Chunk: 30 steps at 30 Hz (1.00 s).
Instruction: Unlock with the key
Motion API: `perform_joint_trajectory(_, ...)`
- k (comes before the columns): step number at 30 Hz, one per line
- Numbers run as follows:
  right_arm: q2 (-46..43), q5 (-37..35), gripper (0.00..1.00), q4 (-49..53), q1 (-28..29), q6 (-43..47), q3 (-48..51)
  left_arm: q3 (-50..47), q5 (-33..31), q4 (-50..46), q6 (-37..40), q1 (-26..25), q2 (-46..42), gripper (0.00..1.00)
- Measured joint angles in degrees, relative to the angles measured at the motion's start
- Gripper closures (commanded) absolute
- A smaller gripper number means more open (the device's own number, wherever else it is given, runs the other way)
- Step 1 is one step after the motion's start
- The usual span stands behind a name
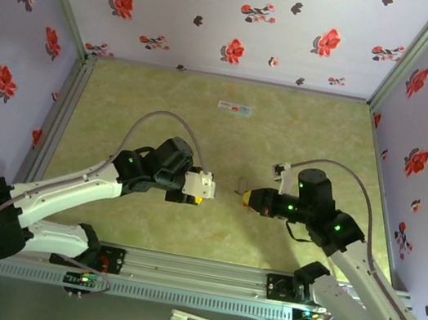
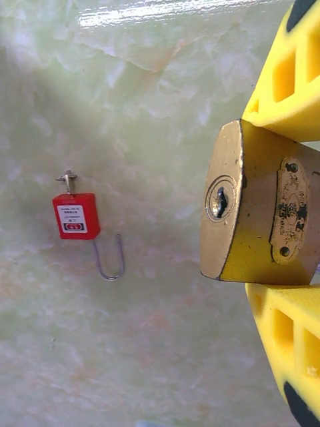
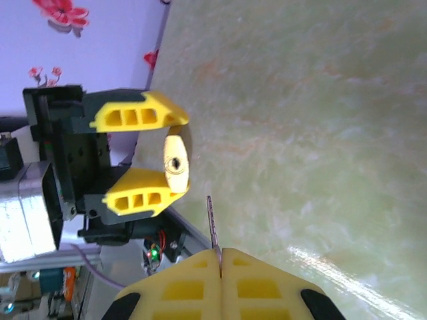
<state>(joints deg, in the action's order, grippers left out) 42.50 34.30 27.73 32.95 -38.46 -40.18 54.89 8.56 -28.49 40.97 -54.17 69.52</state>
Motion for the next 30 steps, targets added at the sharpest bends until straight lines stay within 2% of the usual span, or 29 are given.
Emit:
perform_joint_trajectory(15, 1.1, 1.9, 1.0, -8.7, 6.1, -3.5, 4.1, 0.9, -1.1, 4.0, 2.1, -4.3, 2.3, 0.8)
perform_joint_trajectory(30, 2.3, 0.8, 1.0, -12.5, 7.3, -5.3, 5.6, 1.7, -1.5, 4.9, 2.1, -5.4, 2.9, 0.8)
